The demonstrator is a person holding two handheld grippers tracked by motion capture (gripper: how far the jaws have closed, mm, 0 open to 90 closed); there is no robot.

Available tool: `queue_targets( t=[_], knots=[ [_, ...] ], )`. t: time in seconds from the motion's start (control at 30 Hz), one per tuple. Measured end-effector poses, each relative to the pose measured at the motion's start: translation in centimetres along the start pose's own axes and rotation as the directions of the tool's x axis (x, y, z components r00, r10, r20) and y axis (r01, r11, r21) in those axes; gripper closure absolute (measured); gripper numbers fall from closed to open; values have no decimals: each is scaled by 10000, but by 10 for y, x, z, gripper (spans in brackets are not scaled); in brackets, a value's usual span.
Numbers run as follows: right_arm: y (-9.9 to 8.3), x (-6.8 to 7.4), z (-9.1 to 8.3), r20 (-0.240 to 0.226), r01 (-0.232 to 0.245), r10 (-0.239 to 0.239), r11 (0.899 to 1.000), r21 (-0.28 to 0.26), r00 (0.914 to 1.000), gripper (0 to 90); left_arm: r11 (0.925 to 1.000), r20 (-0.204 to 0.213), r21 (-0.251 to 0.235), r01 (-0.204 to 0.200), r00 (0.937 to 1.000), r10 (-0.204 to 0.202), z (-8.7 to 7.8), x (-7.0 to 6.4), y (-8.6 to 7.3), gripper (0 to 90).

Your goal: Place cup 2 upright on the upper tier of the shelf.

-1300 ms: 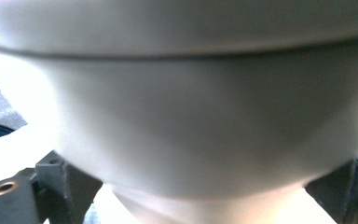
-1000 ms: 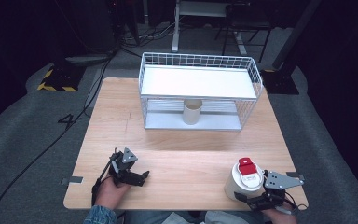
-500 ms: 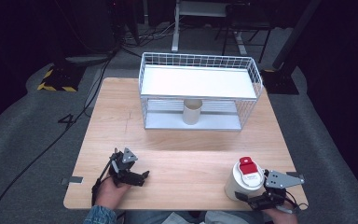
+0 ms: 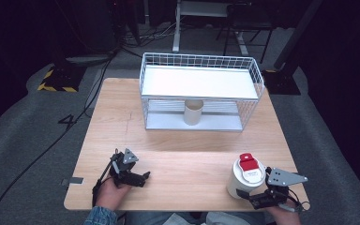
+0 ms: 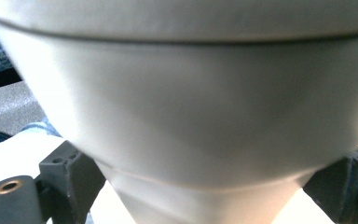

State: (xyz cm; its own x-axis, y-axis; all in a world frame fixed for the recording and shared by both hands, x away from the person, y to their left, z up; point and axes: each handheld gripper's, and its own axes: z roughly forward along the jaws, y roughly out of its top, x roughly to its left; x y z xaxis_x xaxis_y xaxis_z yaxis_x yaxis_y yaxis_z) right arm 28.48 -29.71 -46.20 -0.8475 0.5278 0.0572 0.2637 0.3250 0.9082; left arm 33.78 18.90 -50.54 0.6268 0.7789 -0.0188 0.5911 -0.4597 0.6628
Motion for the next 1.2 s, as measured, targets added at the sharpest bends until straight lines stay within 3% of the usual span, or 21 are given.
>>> queue_targets(
  t=[0.9,1.2],
  knots=[
    [65,-15,-10,385,401,-385,9983,-430,9985,109,10000,12,30,-7,10000,7,0,0,0,3],
    [93,-25,-9,622,847,-817,9952,-488,9947,109,10000,-20,7,67,10000,-67,-1,-2,-1,3]
  ],
)
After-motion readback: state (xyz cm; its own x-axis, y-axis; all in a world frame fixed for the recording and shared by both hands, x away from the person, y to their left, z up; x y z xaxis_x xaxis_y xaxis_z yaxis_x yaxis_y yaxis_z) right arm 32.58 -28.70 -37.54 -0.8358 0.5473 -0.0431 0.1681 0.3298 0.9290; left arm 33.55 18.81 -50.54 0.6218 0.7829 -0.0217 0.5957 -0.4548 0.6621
